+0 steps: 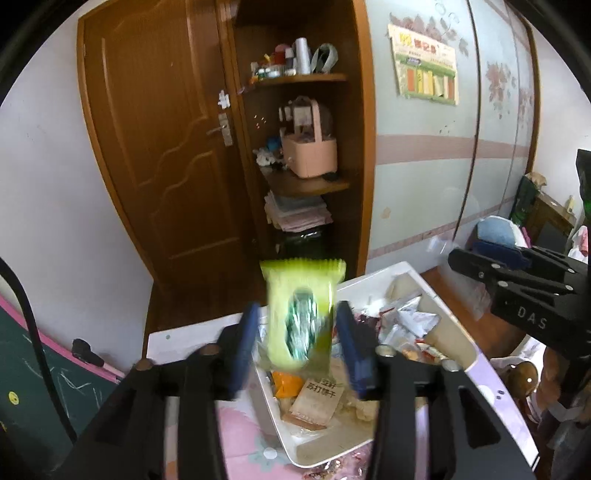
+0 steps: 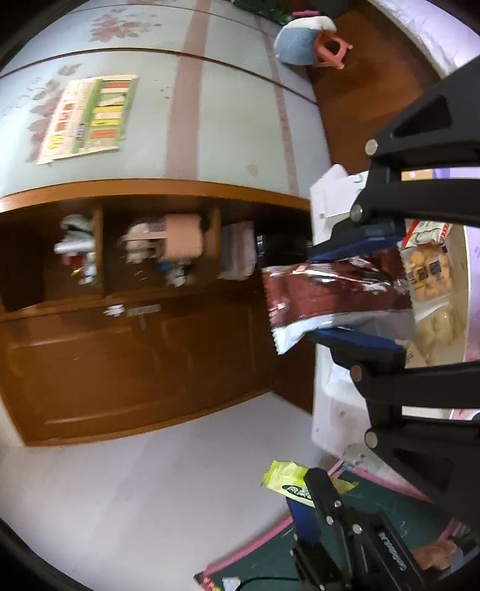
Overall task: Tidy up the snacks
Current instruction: 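Carry both packets into the white bin and release them, then move both grippers down to the two clear nut bags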
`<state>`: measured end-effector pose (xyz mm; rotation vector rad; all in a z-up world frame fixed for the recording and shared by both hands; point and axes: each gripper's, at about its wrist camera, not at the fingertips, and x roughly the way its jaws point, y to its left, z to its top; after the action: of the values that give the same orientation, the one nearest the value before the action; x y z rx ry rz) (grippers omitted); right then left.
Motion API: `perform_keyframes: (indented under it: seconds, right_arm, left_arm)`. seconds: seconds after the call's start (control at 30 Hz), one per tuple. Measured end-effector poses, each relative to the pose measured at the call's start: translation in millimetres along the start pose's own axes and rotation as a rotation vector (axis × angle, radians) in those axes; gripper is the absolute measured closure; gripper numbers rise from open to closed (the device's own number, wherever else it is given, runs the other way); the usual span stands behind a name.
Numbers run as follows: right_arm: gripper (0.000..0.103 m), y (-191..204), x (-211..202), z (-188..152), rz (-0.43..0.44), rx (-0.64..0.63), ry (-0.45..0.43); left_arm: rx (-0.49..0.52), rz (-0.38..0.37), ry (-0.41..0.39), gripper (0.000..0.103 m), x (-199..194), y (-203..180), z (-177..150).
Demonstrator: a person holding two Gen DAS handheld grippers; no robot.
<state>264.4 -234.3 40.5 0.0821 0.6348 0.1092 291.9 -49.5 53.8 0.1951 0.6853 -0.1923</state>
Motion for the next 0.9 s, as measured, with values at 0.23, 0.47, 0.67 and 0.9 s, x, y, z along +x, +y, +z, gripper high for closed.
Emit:
perform_keyframes:
  seconds: [0.23,0.47,0.67,0.9]
  right_arm:
    - [0.055,-12,17,-21,0.007,0.053,0.071]
    - [0.055,-7,6,-35,0.026,0.014,0.091]
    - [0.055,8,-15,-48,0.036,-0.047,0.098]
    - [0.055,21,-54,-56,0.06,-0.09,0.081]
  left_arm:
    - [-0.029,0.007,0.03,0.028,22,10,-12]
    - [-0.027,0.02,0.057,0.026,21,16,-33]
    - [-0.051,0.016,0.083,0.026,8,23,-52]
    - [-0.03,0.02,0.057,0.025,-31,25,-63]
